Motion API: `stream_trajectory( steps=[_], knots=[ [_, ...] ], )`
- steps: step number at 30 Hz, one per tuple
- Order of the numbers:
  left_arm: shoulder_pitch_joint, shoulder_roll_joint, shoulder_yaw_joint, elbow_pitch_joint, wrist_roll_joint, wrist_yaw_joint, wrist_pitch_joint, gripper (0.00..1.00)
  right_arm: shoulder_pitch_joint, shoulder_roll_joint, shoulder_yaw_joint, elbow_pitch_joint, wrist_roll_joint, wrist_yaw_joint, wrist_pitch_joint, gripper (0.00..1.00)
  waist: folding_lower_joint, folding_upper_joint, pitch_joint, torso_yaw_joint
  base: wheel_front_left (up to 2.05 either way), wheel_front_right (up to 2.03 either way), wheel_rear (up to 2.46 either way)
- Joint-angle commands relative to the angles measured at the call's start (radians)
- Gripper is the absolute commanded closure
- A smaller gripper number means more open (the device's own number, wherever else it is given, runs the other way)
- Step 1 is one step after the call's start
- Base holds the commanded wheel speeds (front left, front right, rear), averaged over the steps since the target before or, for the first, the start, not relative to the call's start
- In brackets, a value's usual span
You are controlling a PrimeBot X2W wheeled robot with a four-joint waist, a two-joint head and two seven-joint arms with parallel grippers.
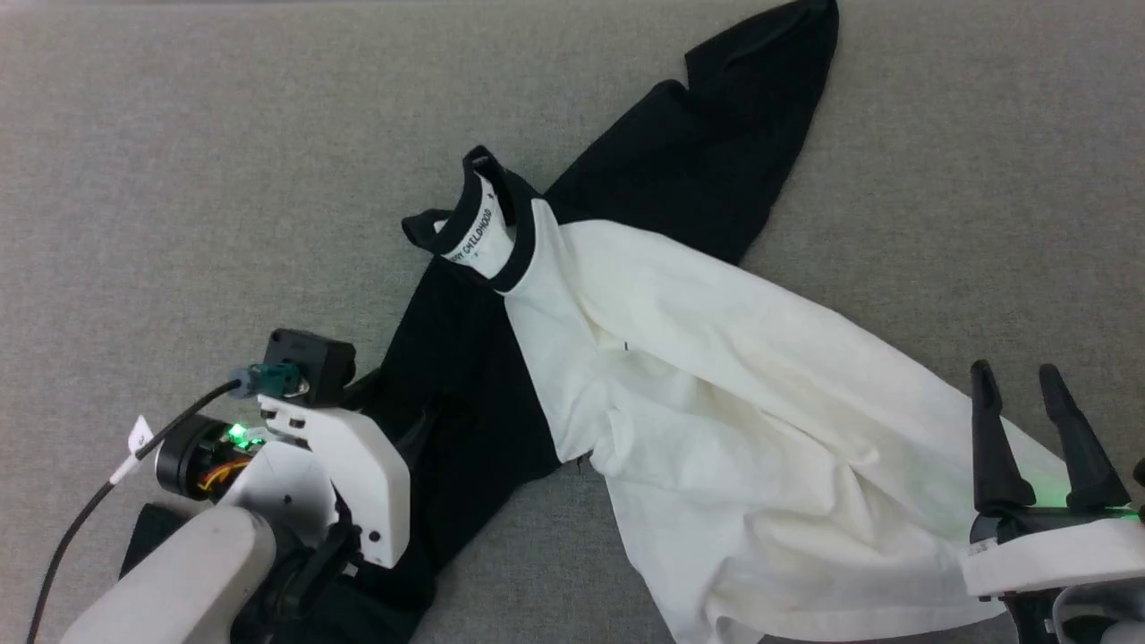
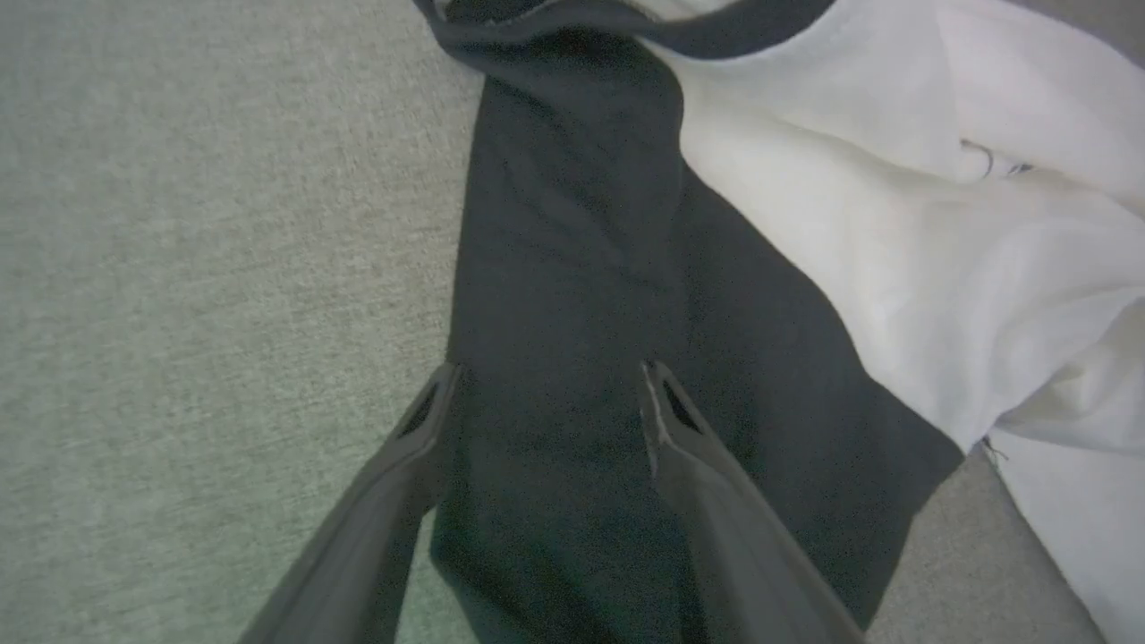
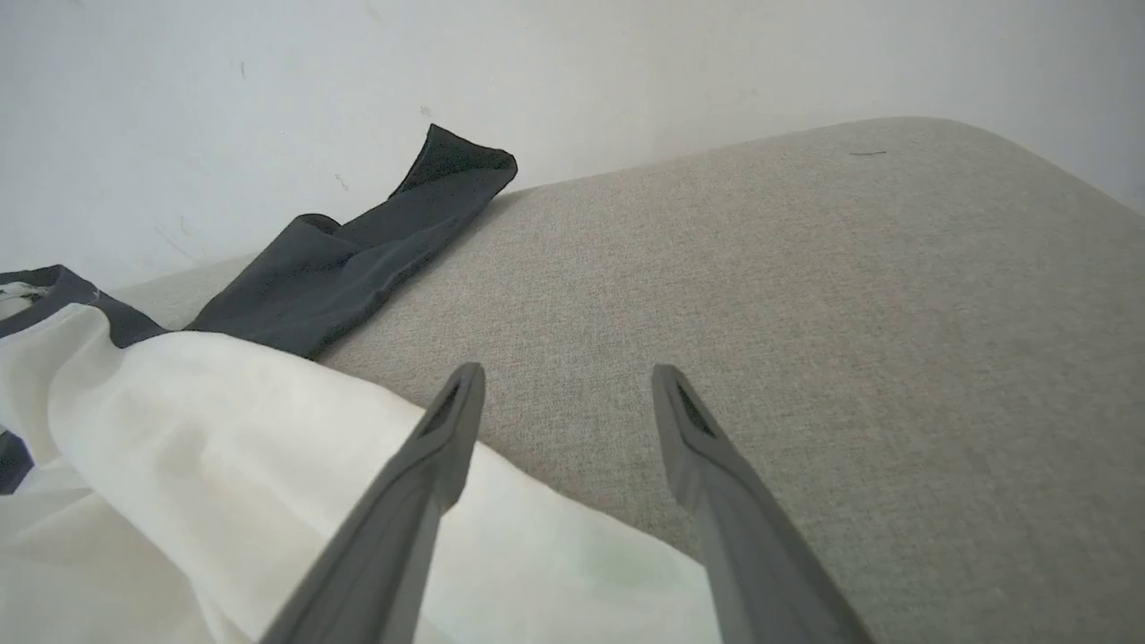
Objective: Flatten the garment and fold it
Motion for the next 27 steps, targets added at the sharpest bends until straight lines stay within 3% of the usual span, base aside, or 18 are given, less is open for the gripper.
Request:
stream_trajectory(
  steps=[1, 11, 12, 13, 21, 27],
  knots=[
    [-0.015, -0.006, -0.003, 0.006, 0.005, 0.003, 0.004, 0.0, -0.015, 0.001, -0.004, -0.005, -0.005, -0.001, -0.002, 0.0, -0.0002, -0.0001, 0.018, 0.001, 0.0, 0.0, 0.0],
    [-0.003, -0.017, -0.045, 0.076, 0.006, 0.059, 0.099, 0.0, -0.031, 0.001, 0.004, -0.014, -0.015, -0.001, 0.016, 0.0, -0.0002, -0.0001, 0.018, 0.023, 0.0, 0.0, 0.0],
    [0.001, -0.02, -0.05, 0.08, -0.002, 0.052, 0.105, 0.64, -0.031, 0.001, 0.004, -0.013, -0.015, -0.001, 0.017, 0.0, -0.0002, -0.0001, 0.015, 0.024, 0.0, 0.0, 0.0],
    [0.004, -0.02, -0.057, 0.087, -0.003, 0.043, 0.109, 1.0, -0.032, 0.001, 0.005, -0.011, -0.015, -0.001, 0.017, 0.0, -0.0002, -0.0001, 0.011, 0.025, 0.0, 0.0, 0.0],
    [0.011, -0.029, -0.019, 0.099, -0.023, 0.014, 0.017, 1.0, -0.017, 0.001, 0.005, 0.013, -0.007, -0.001, 0.01, 0.0, -0.0002, -0.0001, -0.06, 0.029, 0.0, 0.0, 0.0],
    [-0.004, 0.051, 0.076, 0.013, 0.008, 0.045, -0.077, 1.0, 0.012, 0.001, 0.005, 0.025, 0.0, -0.001, 0.01, 0.0, -0.0002, -0.0001, -0.116, 0.031, 0.0, 0.0, 0.0]
  ],
)
